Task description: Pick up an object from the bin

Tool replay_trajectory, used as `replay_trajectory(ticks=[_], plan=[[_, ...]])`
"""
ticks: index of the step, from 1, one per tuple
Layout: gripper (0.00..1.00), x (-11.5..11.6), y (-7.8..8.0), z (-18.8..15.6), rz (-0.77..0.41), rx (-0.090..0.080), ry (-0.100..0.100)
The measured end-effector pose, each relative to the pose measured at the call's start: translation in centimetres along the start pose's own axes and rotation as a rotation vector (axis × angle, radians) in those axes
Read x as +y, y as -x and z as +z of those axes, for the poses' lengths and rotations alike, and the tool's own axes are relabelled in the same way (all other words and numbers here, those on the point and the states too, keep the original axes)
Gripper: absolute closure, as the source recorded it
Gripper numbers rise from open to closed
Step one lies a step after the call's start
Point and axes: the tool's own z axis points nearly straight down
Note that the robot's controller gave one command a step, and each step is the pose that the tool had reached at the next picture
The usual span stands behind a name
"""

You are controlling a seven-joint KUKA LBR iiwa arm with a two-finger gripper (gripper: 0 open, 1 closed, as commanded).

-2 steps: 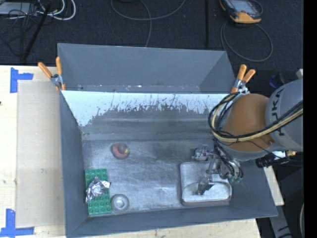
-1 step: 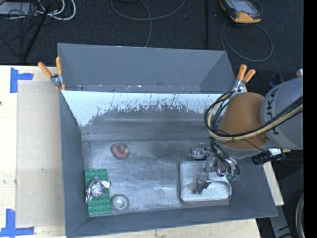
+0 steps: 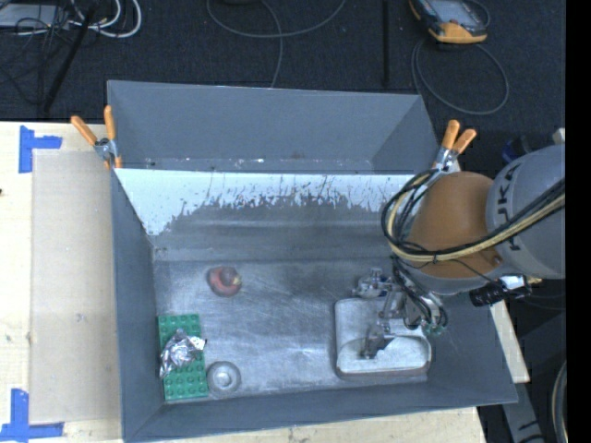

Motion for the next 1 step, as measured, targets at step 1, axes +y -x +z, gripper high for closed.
replay_trajectory(ticks=[1], plan=[[1.0, -0.64, -0.6, -18.45, -0.197, -0.022, -0.004]])
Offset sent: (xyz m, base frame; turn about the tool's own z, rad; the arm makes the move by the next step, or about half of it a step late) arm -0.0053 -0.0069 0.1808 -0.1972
